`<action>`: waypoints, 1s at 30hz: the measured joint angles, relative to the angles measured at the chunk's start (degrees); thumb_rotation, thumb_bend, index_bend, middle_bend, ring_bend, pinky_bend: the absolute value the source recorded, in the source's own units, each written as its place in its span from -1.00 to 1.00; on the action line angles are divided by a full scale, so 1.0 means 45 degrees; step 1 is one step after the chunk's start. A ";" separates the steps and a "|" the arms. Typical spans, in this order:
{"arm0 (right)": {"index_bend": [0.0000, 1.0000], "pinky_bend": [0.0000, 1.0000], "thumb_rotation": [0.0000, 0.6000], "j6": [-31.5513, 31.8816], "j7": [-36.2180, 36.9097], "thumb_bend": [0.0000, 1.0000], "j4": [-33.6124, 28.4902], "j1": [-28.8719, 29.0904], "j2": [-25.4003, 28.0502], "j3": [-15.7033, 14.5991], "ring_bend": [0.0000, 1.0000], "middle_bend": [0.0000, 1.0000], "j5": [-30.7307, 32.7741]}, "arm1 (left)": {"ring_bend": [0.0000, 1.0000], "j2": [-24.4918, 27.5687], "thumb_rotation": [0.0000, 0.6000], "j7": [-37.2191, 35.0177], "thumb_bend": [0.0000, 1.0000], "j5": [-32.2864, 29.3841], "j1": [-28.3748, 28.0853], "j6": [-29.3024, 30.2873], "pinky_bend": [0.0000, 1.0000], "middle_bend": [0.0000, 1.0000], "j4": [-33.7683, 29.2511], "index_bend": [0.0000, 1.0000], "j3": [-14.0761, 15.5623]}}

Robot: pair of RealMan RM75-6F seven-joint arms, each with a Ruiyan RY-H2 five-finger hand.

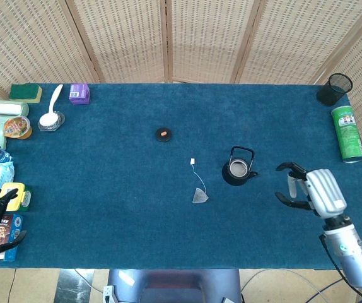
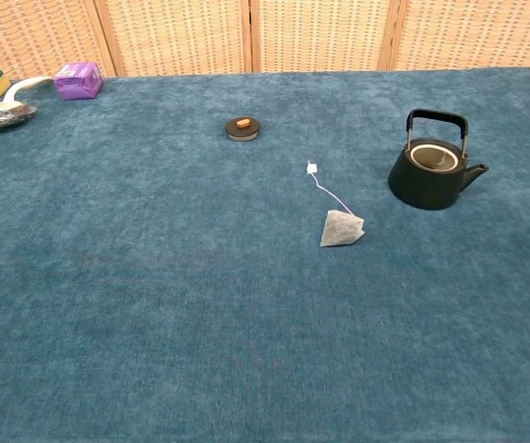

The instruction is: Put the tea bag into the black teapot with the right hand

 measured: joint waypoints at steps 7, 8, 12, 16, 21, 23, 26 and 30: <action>-0.30 1.00 1.00 -0.2795 -0.0142 -0.39 0.0094 0.2151 -0.0002 0.0702 1.00 1.00 0.1090 | -0.94 -0.0110 1.00 -0.0055 -0.45 -0.0369 -0.0153 -0.0341 -0.77 -0.62 0.0296 -0.84 -0.0103; -0.28 1.00 1.00 -0.3261 -0.0196 -0.38 0.0159 0.2492 -0.0049 0.0783 1.00 1.00 0.1321 | -0.94 -0.0137 1.00 -0.0069 -0.45 -0.0429 -0.0183 -0.0421 -0.77 -0.62 0.0353 -0.84 -0.0115; -0.22 1.00 1.00 -0.5252 -0.0725 -0.35 0.0524 0.3982 -0.0417 0.1096 1.00 1.00 0.2719 | -0.94 -0.0255 1.00 -0.0133 -0.45 -0.0612 -0.0294 -0.0618 -0.77 -0.62 0.0560 -0.84 -0.0175; -0.18 1.00 1.00 -0.6549 -0.1649 -0.31 0.1010 0.5266 -0.1065 0.1338 1.00 1.00 0.4179 | -0.94 -0.0320 1.00 -0.0180 -0.45 -0.0703 -0.0358 -0.0713 -0.77 -0.62 0.0664 -0.84 -0.0215; -0.17 1.00 1.00 -0.7419 -0.2589 -0.28 0.1600 0.6440 -0.1784 0.1426 1.00 1.00 0.5403 | -0.94 -0.0354 1.00 -0.0273 -0.45 -0.0831 -0.0343 -0.0746 -0.77 -0.62 0.0800 -0.84 -0.0213; -0.17 1.00 1.00 -0.7659 -0.3015 -0.27 0.1846 0.6874 -0.2083 0.1404 1.00 1.00 0.5925 | -0.94 -0.0368 1.00 -0.0333 -0.45 -0.0855 -0.0324 -0.0749 -0.77 -0.62 0.0857 -0.84 -0.0198; -0.17 1.00 1.00 -0.7907 -0.3704 -0.27 0.2196 0.7452 -0.2506 0.1273 1.00 1.00 0.6609 | -0.94 -0.0392 1.00 -0.0399 -0.45 -0.0867 -0.0301 -0.0746 -0.77 -0.62 0.0941 -0.84 -0.0174; -0.17 1.00 1.00 -0.8013 -0.4504 -0.26 0.2653 0.8012 -0.3054 0.1030 1.00 1.00 0.7420 | -0.94 -0.0406 1.00 -0.0495 -0.45 -0.0886 -0.0279 -0.0725 -0.77 -0.62 0.1004 -0.84 -0.0170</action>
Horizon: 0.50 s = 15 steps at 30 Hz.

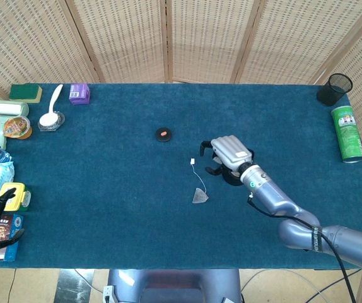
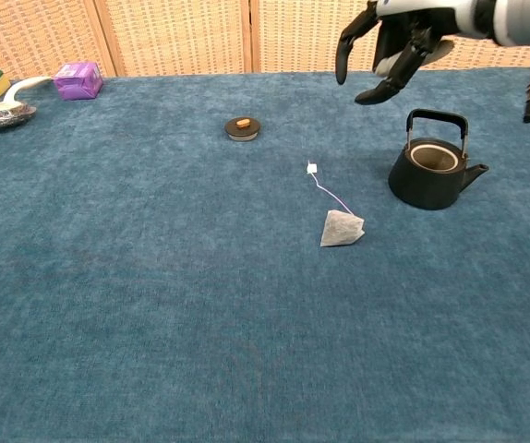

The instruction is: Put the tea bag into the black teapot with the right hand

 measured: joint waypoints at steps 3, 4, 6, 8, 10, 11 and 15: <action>-0.17 1.00 1.00 0.0064 -0.0590 -0.24 0.0387 0.0369 -0.0433 -0.0188 1.00 1.00 0.0576 | -0.94 -0.0002 1.00 -0.0091 -0.45 -0.0049 0.0030 0.0025 -0.77 -0.62 0.0077 -0.84 -0.0003; -0.17 1.00 1.00 0.0121 -0.0828 -0.24 0.0503 0.0506 -0.0577 -0.0260 1.00 1.00 0.0753 | -0.94 0.0002 1.00 -0.0120 -0.45 -0.0060 0.0033 0.0022 -0.77 -0.62 0.0096 -0.84 -0.0004; -0.17 1.00 1.00 0.0188 -0.1186 -0.23 0.0629 0.0727 -0.0765 -0.0369 1.00 1.00 0.1015 | -0.94 0.0001 1.00 -0.0160 -0.45 -0.0061 0.0034 0.0021 -0.77 -0.62 0.0130 -0.84 -0.0005; -0.17 1.00 1.00 0.0196 -0.1606 -0.22 0.0727 0.0995 -0.0924 -0.0500 1.00 1.00 0.1244 | -0.94 -0.0031 1.00 -0.0205 -0.45 -0.0057 0.0031 0.0011 -0.77 -0.62 0.0178 -0.84 -0.0002; -0.17 1.00 1.00 0.0184 -0.2075 -0.22 0.0798 0.1287 -0.1045 -0.0649 1.00 1.00 0.1620 | -0.94 -0.0054 1.00 -0.0216 -0.45 -0.0051 0.0028 -0.0005 -0.77 -0.62 0.0209 -0.84 0.0005; -0.17 1.00 1.00 0.0172 -0.2295 -0.22 0.0821 0.1426 -0.1088 -0.0721 1.00 1.00 0.1835 | -0.94 -0.0072 1.00 -0.0235 -0.45 -0.0050 0.0029 -0.0015 -0.77 -0.62 0.0228 -0.84 0.0016; -0.17 1.00 1.00 0.0130 -0.3374 -0.22 0.0940 0.2150 -0.1265 -0.1077 1.00 1.00 0.2971 | -0.94 -0.0117 1.00 -0.0329 -0.45 -0.0067 0.0047 -0.0025 -0.77 -0.62 0.0327 -0.84 0.0031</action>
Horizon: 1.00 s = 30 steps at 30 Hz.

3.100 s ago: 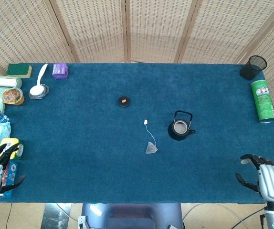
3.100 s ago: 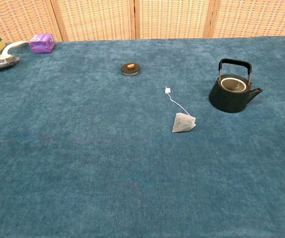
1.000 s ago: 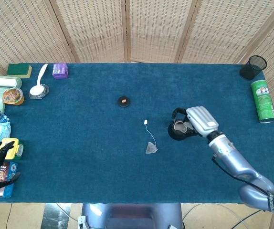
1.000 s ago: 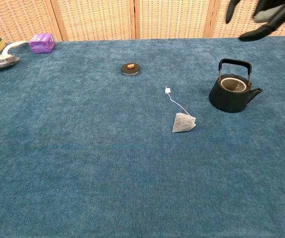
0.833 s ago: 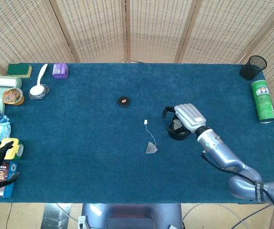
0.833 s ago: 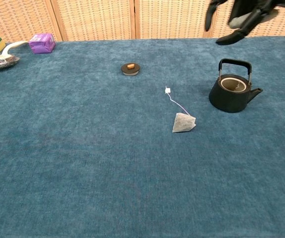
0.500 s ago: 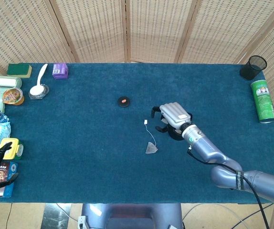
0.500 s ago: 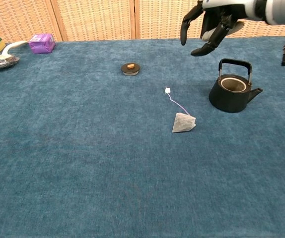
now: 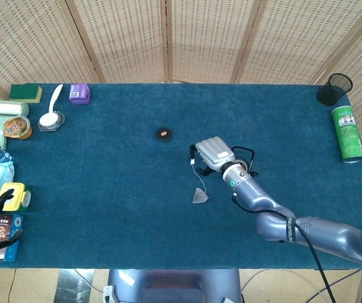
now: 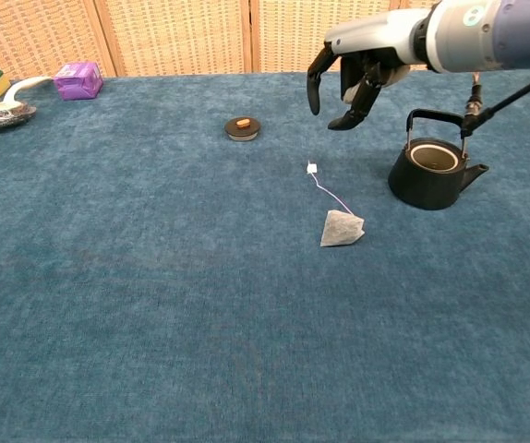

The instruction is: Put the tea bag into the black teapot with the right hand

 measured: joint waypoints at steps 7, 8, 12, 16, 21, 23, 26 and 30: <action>-0.17 1.00 1.00 0.0020 -0.1591 -0.21 0.0345 0.1336 -0.0457 -0.0692 1.00 1.00 0.2095 | -0.94 -0.0031 1.00 -0.0158 -0.45 -0.0021 0.0019 -0.0013 -0.77 -0.62 0.0121 -0.84 0.0011; -0.17 1.00 1.00 0.0022 -0.1764 -0.21 0.0428 0.1488 -0.0536 -0.0793 1.00 1.00 0.2330 | -0.94 -0.0038 1.00 -0.0188 -0.45 -0.0025 0.0022 -0.0018 -0.77 -0.62 0.0142 -0.84 0.0014; -0.17 1.00 1.00 0.0042 -0.2484 -0.21 0.0862 0.2169 -0.0896 -0.1239 1.00 1.00 0.3270 | -0.94 -0.0059 1.00 -0.0292 -0.45 -0.0049 0.0037 -0.0032 -0.77 -0.62 0.0220 -0.84 0.0023; -0.17 1.00 1.00 0.0143 -0.2981 -0.21 0.1345 0.2621 -0.1287 -0.1592 1.00 1.00 0.3997 | -0.94 -0.0072 1.00 -0.0355 -0.45 -0.0065 0.0055 -0.0042 -0.77 -0.62 0.0286 -0.84 0.0037; -0.17 1.00 1.00 0.0150 -0.3320 -0.21 0.1975 0.2947 -0.1732 -0.1860 1.00 1.00 0.4543 | -0.94 -0.0074 1.00 -0.0428 -0.45 -0.0122 0.0079 -0.0047 -0.77 -0.62 0.0370 -0.84 0.0031; -0.17 1.00 1.00 0.0111 -0.3426 -0.21 0.2233 0.3076 -0.1907 -0.1942 1.00 1.00 0.4742 | -0.94 -0.0067 1.00 -0.0433 -0.45 -0.0146 0.0091 -0.0049 -0.77 -0.62 0.0384 -0.84 0.0032; -0.17 1.00 1.00 0.0044 -0.3541 -0.21 0.2577 0.3239 -0.2137 -0.2012 1.00 1.00 0.4938 | -0.94 -0.0051 1.00 -0.0438 -0.45 -0.0166 0.0110 -0.0044 -0.77 -0.62 0.0381 -0.84 0.0035; -0.17 1.00 1.00 -0.0058 -0.3652 -0.21 0.3019 0.3431 -0.2417 -0.2051 1.00 1.00 0.5189 | -0.94 -0.0022 1.00 -0.0434 -0.45 -0.0190 0.0159 -0.0004 -0.77 -0.62 0.0370 -0.84 0.0048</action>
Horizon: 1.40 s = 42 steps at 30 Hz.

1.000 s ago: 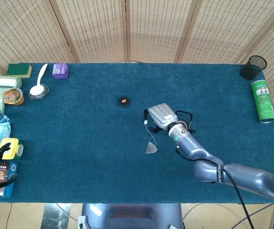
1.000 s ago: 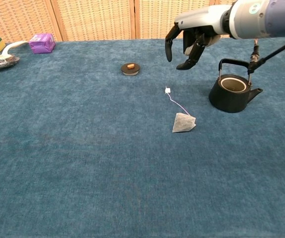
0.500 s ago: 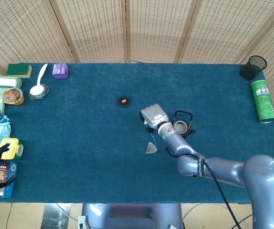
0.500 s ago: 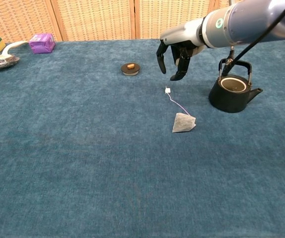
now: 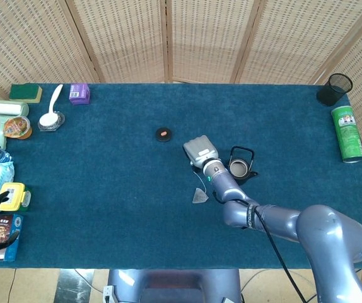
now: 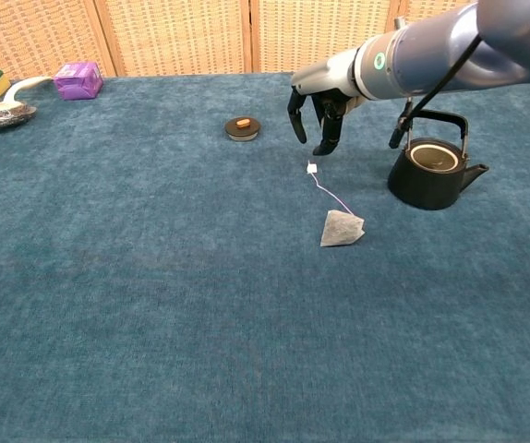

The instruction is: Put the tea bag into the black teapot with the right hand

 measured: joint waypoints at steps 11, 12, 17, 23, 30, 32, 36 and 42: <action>-0.17 1.00 1.00 -0.0221 -0.0200 -0.20 0.0949 0.0317 -0.0614 -0.0084 1.00 1.00 0.0546 | -0.94 0.0027 1.00 -0.0016 -0.45 -0.0068 0.0069 0.0045 -0.77 -0.62 0.0006 -0.84 -0.0005; -0.17 1.00 1.00 -0.0237 -0.0229 -0.21 0.1051 0.0336 -0.0679 -0.0104 1.00 1.00 0.0587 | -0.94 0.0028 1.00 -0.0017 -0.45 -0.0069 0.0075 0.0054 -0.77 -0.62 0.0004 -0.84 -0.0005; -0.17 1.00 1.00 -0.0332 -0.0383 -0.21 0.1671 0.0448 -0.1077 -0.0173 1.00 1.00 0.0811 | -0.94 0.0073 1.00 -0.0034 -0.45 -0.0145 0.0136 0.0078 -0.77 -0.62 0.0029 -0.84 -0.0002; -0.17 1.00 1.00 -0.0534 -0.0573 -0.22 0.2576 0.0560 -0.1703 -0.0210 1.00 1.00 0.1008 | -0.94 0.0120 1.00 -0.0066 -0.45 -0.0227 0.0205 0.0091 -0.77 -0.62 0.0062 -0.84 0.0004; -0.15 1.00 1.00 -0.0759 -0.0718 -0.23 0.3144 0.0586 -0.2099 -0.0194 1.00 1.00 0.1100 | -0.94 0.0120 1.00 -0.0068 -0.45 -0.0248 0.0230 0.0078 -0.77 -0.62 0.0095 -0.84 0.0000; -0.14 1.00 1.00 -0.0821 -0.0753 -0.23 0.3264 0.0593 -0.2184 -0.0180 1.00 1.00 0.1119 | -0.94 0.0117 1.00 -0.0065 -0.45 -0.0260 0.0247 0.0077 -0.77 -0.62 0.0114 -0.84 0.0005; -0.11 1.00 1.00 -0.0898 -0.0771 -0.23 0.3407 0.0605 -0.2324 -0.0112 1.00 1.00 0.1108 | -0.94 0.0112 1.00 -0.0052 -0.45 -0.0257 0.0253 0.0065 -0.77 -0.62 0.0113 -0.84 0.0007; -0.10 1.00 1.00 -0.0970 -0.0774 -0.23 0.3595 0.0571 -0.2497 -0.0064 1.00 1.00 0.1071 | -0.94 0.0114 1.00 -0.0028 -0.45 -0.0277 0.0253 0.0049 -0.77 -0.62 0.0106 -0.84 -0.0015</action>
